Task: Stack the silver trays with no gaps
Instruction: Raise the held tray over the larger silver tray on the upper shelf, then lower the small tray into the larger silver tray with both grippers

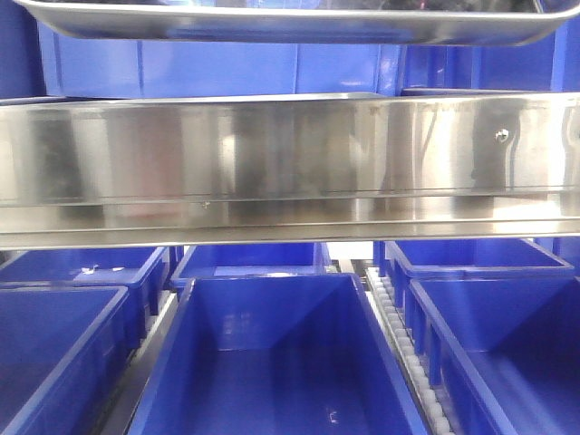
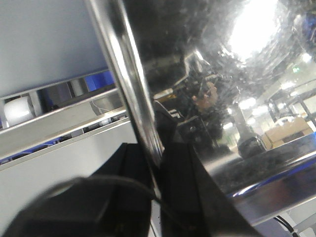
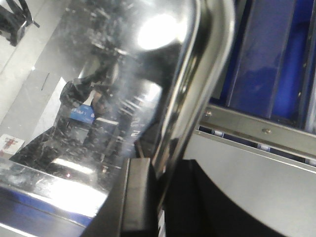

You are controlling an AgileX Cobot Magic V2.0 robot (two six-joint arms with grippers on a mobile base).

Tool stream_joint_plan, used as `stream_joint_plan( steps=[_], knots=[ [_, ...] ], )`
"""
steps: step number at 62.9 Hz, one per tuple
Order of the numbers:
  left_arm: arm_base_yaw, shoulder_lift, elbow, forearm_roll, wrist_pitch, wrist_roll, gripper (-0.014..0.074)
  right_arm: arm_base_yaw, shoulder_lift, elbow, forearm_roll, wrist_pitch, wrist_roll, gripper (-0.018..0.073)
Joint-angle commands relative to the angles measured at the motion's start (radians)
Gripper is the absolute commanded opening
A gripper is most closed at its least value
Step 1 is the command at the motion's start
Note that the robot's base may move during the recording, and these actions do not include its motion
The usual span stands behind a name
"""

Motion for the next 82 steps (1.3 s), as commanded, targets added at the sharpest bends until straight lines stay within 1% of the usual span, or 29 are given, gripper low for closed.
stream_joint_plan(
  steps=[1,9,16,23,26,39,46,53,69,73,75,82],
  knots=[
    [-0.014,-0.027,-0.045,-0.082,-0.030,0.030,-0.0048,0.011,-0.023,-0.034,0.061,-0.176,-0.029,0.0057],
    [0.039,-0.027,-0.091,-0.072,-0.042,0.039,-0.0048,0.011,-0.007,-0.088,0.061,-0.191,-0.029,0.0057],
    [0.111,-0.014,-0.148,-0.058,-0.068,0.042,-0.0048,0.005,0.041,-0.181,0.061,-0.181,-0.031,0.0057],
    [0.187,0.034,-0.202,-0.060,-0.085,0.085,-0.0048,-0.017,0.115,-0.287,0.061,-0.170,-0.039,0.0057],
    [0.221,0.068,-0.223,-0.060,-0.091,0.089,-0.0048,-0.032,0.154,-0.332,0.061,-0.164,-0.039,0.0057],
    [0.317,0.190,-0.236,-0.058,-0.151,0.113,-0.0048,-0.070,0.322,-0.451,0.063,-0.171,-0.039,0.0057],
    [0.350,0.239,-0.236,-0.058,-0.169,0.113,-0.0048,-0.075,0.398,-0.453,0.063,-0.189,-0.039,0.0057],
    [0.369,0.278,-0.236,-0.056,-0.190,0.113,-0.0048,-0.076,0.474,-0.453,0.065,-0.198,-0.039,0.0057],
    [0.373,0.323,-0.236,-0.043,-0.199,0.113,-0.0036,-0.080,0.549,-0.453,0.065,-0.224,-0.039,0.0063],
    [0.373,0.330,-0.236,-0.040,-0.197,0.121,0.0001,-0.080,0.549,-0.453,0.065,-0.227,-0.039,0.0106],
    [0.373,0.332,-0.236,-0.040,-0.197,0.134,0.0038,-0.080,0.549,-0.453,0.065,-0.227,-0.039,0.0158],
    [0.373,0.334,-0.236,-0.040,-0.197,0.140,0.0225,-0.082,0.544,-0.453,0.060,-0.225,-0.039,0.0422]
  ],
)
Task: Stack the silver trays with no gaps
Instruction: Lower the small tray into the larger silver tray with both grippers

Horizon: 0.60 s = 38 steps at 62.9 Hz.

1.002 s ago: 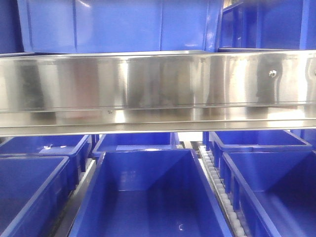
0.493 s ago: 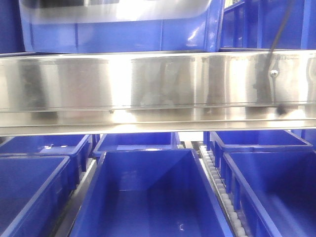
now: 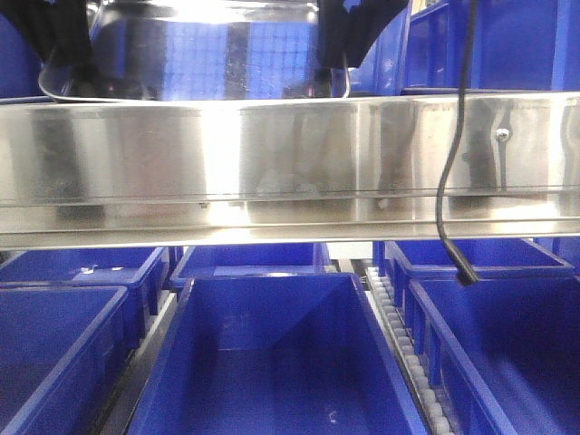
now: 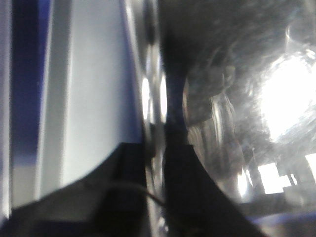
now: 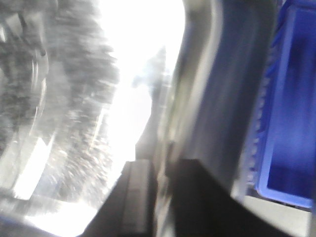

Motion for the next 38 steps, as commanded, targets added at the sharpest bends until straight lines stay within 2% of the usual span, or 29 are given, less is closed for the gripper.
stream_joint_plan(
  steps=[1,4,7,11,16,29,32,38],
  knots=[
    [-0.013,-0.048,-0.034,-0.039,-0.086,0.016,0.0254,0.010,-0.052,-0.033,0.031,-0.059,-0.019,0.0458],
    [-0.013,-0.050,-0.034,-0.033,-0.086,0.016,0.0353,0.010,-0.053,-0.033,0.025,-0.058,-0.019,0.0575],
    [-0.013,-0.050,-0.034,-0.016,-0.081,0.016,0.0420,0.010,-0.056,-0.033,0.021,-0.055,-0.019,0.0638],
    [-0.013,-0.050,-0.034,-0.003,-0.074,0.016,0.0516,0.010,-0.062,-0.033,0.019,-0.054,-0.019,0.0631],
    [-0.013,-0.054,-0.042,0.011,-0.059,0.016,0.0573,0.010,-0.077,-0.033,0.017,-0.055,-0.019,0.0621],
    [-0.025,-0.078,-0.113,0.008,0.029,0.016,0.0568,0.010,-0.161,-0.033,0.012,-0.051,-0.019,0.0610],
    [-0.034,-0.102,-0.113,0.008,0.029,0.018,0.0567,0.010,-0.185,-0.033,0.012,-0.047,-0.019,0.0579],
    [-0.064,-0.181,-0.097,0.008,0.019,0.037,0.0540,0.016,-0.259,-0.023,-0.001,-0.029,-0.019,0.0456]
  ],
)
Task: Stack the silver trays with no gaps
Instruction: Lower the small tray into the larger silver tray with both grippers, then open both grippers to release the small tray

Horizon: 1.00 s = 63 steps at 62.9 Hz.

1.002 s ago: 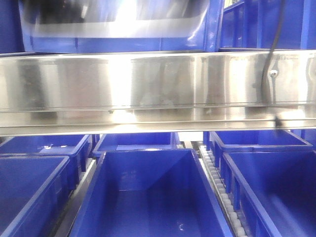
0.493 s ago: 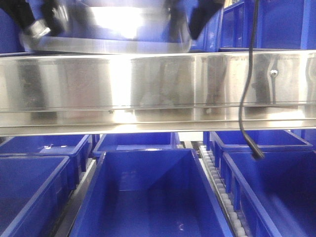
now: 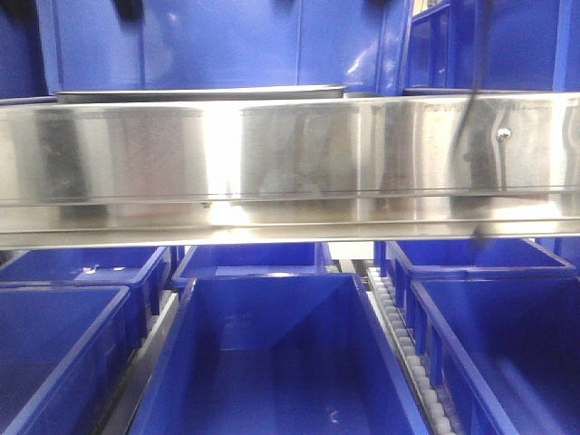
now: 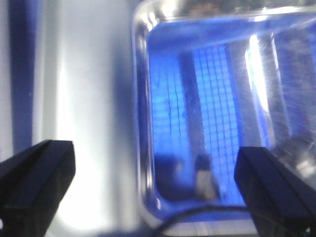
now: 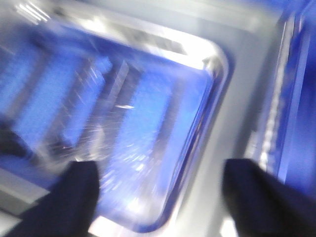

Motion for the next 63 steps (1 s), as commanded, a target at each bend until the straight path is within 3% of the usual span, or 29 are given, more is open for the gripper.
stream_joint_plan(
  steps=[1,12,18,34,51,63],
  knots=[
    [-0.035,-0.134,-0.017,0.005,-0.037,0.014,0.0526,0.003,-0.122,-0.017,-0.029,-0.029,-0.011,0.0412],
    [-0.092,-0.334,0.123,0.009,-0.158,0.014,0.0329,0.014,-0.293,0.127,-0.044,-0.063,-0.012,0.0158],
    [-0.116,-0.473,0.255,0.003,-0.242,0.014,0.0209,0.014,-0.403,0.257,-0.051,-0.114,-0.019,0.0062],
    [-0.145,-0.853,0.668,-0.022,-0.485,0.014,-0.0049,0.014,-0.765,0.731,-0.055,-0.400,-0.058,0.0058],
    [-0.145,-1.225,1.043,-0.053,-0.657,0.014,-0.0048,0.014,-1.158,1.214,-0.079,-0.727,-0.159,0.0058],
    [-0.145,-1.435,1.217,-0.055,-0.818,0.075,-0.0048,0.014,-1.385,1.401,-0.080,-0.850,-0.171,0.0058]
  ],
)
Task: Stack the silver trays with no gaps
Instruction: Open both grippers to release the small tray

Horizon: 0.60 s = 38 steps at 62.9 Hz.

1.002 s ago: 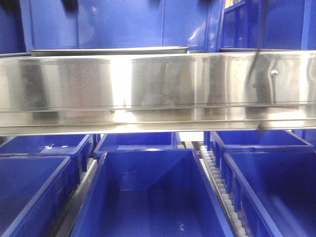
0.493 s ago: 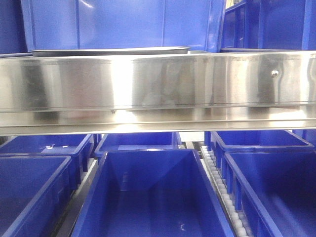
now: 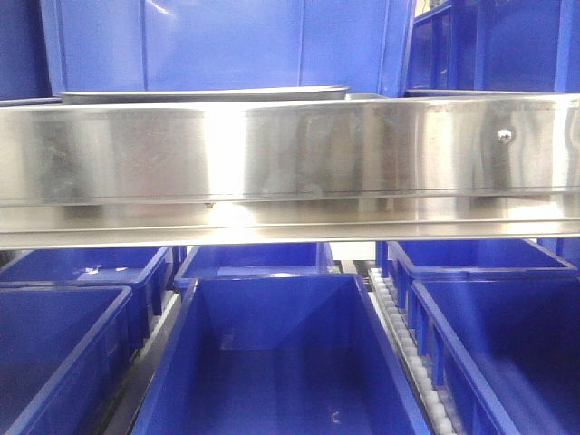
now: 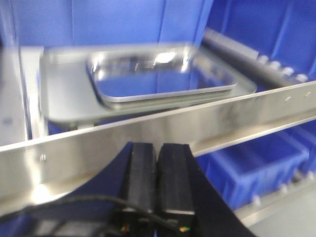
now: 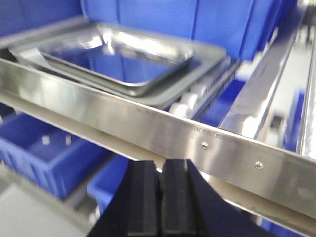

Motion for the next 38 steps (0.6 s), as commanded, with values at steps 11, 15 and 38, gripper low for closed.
stream_joint_plan(
  steps=[11,15,38],
  knots=[
    [-0.005,-0.137,0.083,-0.010,-0.218,0.031,-0.0048,0.000,-0.114,0.048,-0.020,-0.150,-0.017,0.0058],
    [-0.005,-0.137,0.085,-0.014,-0.216,0.031,-0.0048,0.000,-0.114,0.048,-0.020,-0.151,-0.017,0.0058],
    [-0.005,-0.137,0.085,-0.014,-0.216,0.031,-0.0048,0.000,-0.114,0.048,-0.020,-0.142,-0.017,0.0058]
  ],
)
